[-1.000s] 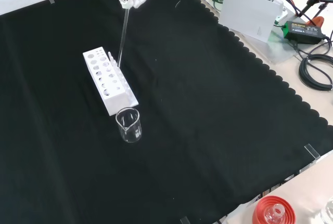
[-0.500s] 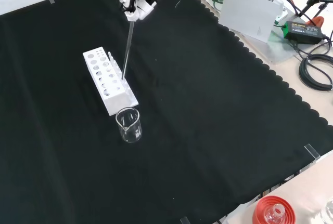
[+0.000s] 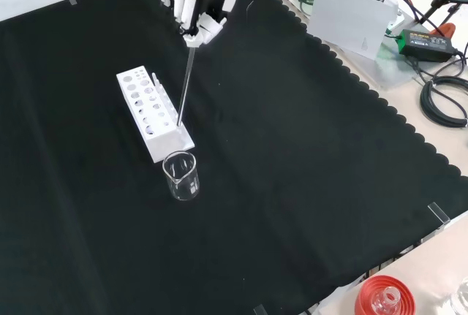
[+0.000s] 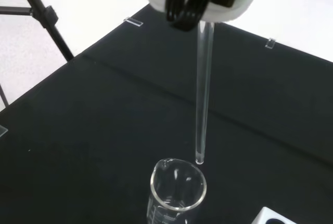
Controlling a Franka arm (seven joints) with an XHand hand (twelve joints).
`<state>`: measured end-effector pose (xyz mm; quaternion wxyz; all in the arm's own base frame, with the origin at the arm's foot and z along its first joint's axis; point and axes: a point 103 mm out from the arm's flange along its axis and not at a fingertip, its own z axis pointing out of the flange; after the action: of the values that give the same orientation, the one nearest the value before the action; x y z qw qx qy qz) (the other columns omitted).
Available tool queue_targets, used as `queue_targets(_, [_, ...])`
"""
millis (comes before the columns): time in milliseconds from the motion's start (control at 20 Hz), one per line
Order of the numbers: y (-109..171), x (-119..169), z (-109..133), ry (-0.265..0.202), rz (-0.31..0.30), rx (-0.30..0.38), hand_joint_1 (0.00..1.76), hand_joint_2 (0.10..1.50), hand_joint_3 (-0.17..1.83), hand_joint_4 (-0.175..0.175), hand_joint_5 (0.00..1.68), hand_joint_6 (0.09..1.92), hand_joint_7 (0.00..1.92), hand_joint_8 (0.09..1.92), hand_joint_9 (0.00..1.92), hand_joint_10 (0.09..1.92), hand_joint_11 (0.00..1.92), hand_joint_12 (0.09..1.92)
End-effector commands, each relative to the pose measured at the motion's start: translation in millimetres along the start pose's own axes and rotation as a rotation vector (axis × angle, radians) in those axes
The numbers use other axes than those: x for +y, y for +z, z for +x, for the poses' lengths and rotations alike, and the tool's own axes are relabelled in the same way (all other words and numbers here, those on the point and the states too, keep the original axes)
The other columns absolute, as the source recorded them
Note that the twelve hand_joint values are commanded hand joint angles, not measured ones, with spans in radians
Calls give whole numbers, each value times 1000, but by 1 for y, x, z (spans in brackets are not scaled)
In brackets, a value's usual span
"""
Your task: Stir in the beaker to the left of the white test tube rack with the glass rod.
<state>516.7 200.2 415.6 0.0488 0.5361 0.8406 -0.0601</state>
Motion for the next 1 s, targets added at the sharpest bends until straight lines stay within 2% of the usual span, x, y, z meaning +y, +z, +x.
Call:
queue_targets(50, [12,12,14,-26,20,0,1323,749,510,-175,1169,540,1339,750,1862,205,1580,685])
queue_targets(700, [49,35,11,-33,86,-3,1322,747,514,-175,1169,542,1340,750,1862,207,1582,685])
queue_targets(800, [49,39,15,-33,102,-20,1322,747,514,-175,1169,542,1339,751,1862,207,1582,685])
queue_targets(1000, [63,43,2,-32,106,4,1323,746,515,-175,1169,543,1339,751,1861,208,1582,685])
